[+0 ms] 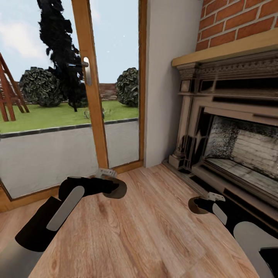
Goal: Place each of the two pumpkins and all three candles from the living room inside a cabinet in the living room (use any cabinet), then make sure every cabinet is closed, and position the cauldron so it is next to a table in the living room.
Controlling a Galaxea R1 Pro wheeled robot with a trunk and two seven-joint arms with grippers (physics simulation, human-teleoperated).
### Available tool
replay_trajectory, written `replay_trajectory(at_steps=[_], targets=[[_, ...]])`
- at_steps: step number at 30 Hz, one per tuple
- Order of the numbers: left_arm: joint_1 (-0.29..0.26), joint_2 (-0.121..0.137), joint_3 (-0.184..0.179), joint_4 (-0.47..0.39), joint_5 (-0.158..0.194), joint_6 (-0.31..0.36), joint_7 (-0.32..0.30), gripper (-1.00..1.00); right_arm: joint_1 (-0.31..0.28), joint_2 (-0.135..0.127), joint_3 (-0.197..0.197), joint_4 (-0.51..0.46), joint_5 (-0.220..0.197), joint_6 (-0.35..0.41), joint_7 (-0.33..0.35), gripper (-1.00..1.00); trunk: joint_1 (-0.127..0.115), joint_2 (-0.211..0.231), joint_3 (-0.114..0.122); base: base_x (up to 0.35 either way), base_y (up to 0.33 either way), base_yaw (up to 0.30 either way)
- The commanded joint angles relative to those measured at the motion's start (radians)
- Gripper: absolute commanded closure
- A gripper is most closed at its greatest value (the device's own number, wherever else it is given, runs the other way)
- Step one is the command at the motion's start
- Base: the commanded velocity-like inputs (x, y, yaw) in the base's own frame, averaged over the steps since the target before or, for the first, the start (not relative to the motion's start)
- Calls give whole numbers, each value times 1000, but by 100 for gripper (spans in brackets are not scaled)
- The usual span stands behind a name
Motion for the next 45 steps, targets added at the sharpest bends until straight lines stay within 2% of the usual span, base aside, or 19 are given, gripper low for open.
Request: replay_trajectory(at_steps=[1, 7, 22, 31, 45], targets=[[-1, 1, -2, -1, 9, 1, 11, 100, -1, -1, 7, -2, -4, 4, 6, 100, -1, -1, -1, -342, 0, -82], [-1, 1, -2, -1, 9, 1, 11, 100, -1, -2, 7, -2, -4, 5, 16, 100, -1, -1, -1, -260, 0, -205], [-1, 1, -2, -1, 11, 1, 10, 100, -1, -1, 7, 0, -4, 12, 17, 100, -1, -1, -1, -18, 0, -281], [-1, 0, -2, -1, 11, 1, 11, 100, -1, -1, 7, 0, -4, 14, 17, 100, -5, 2, 34, 0, 0, -286], [-2, -4, -3, 2, 11, 1, 9, 100, 3, -11, 12, 0, -4, 15, 21, 100, -58, 99, 78, 0, 0, -289]])
